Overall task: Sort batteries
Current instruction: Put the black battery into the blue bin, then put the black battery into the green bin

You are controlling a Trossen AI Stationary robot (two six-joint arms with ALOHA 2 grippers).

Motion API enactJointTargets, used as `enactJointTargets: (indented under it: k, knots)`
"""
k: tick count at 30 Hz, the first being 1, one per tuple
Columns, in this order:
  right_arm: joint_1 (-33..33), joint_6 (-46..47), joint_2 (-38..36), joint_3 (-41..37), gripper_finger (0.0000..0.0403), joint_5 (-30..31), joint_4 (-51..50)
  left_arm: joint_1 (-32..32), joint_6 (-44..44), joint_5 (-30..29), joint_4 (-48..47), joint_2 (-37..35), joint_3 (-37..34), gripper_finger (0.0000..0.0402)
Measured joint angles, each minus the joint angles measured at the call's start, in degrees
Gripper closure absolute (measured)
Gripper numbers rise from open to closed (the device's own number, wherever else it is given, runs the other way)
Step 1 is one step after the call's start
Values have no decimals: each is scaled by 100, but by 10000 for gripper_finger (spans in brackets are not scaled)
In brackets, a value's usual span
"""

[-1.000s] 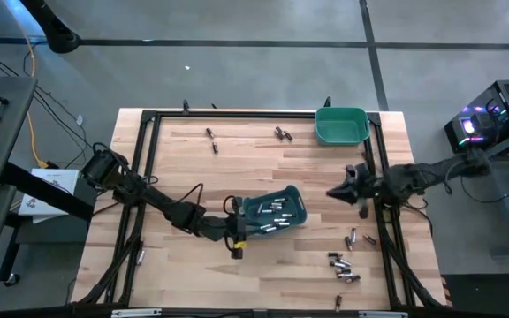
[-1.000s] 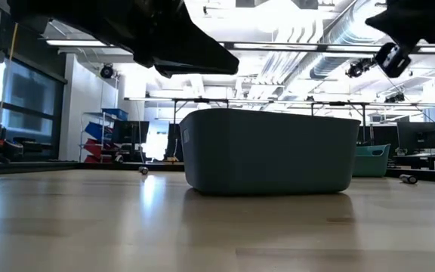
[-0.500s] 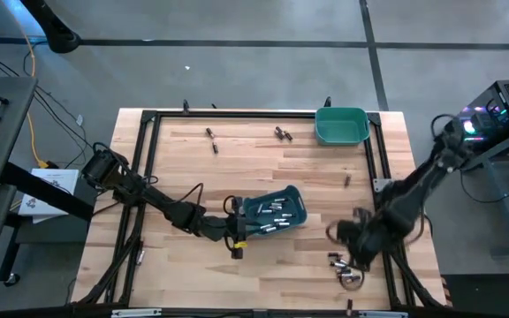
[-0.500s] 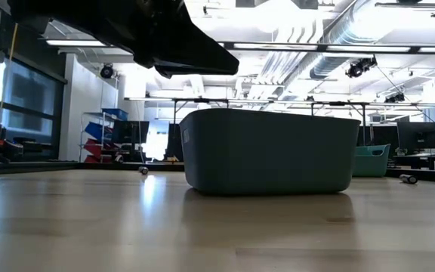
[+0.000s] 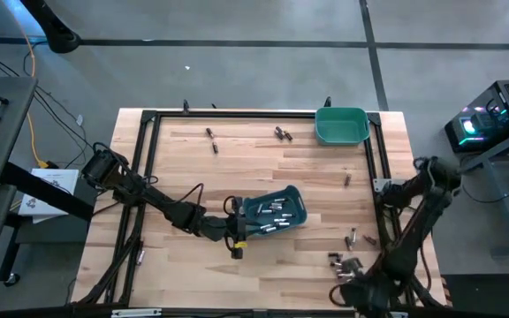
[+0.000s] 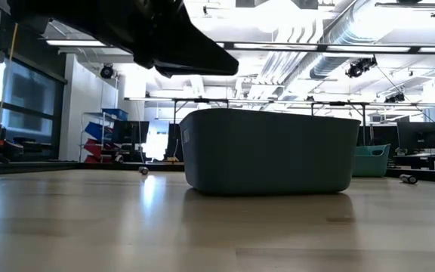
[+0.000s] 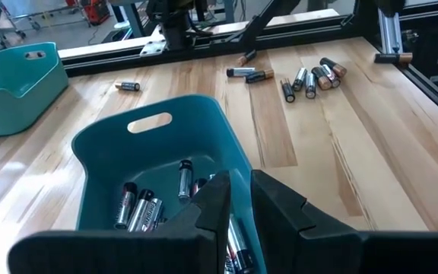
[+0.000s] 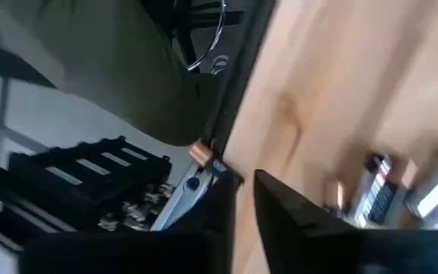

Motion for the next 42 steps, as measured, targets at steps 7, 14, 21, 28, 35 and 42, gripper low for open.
enactJointTargets:
  k: [7, 14, 21, 28, 35, 42]
  knots:
    - [461, -1226, 681, 189, 250, 4, 434, 0, -22, 0, -16, 0, 0, 355]
    - [496, -1771, 1024, 194, 220, 368, 495, 0, -92, 0, -23, 0, -2, 355]
    - [506, -2368, 1060, 199, 220, 496, 528, -2, -99, 0, -72, 0, -1, 355]
    - [520, -2874, 1396, 199, 220, 412, 613, -9, -111, 2, -144, 0, -1, 355]
    - [518, -2983, 1503, 199, 220, 555, 491, -15, -109, 0, -150, 0, 0, 355]
    - [516, -2334, 1505, 199, 221, 882, 77, -15, -113, 2, -149, 0, -1, 355]
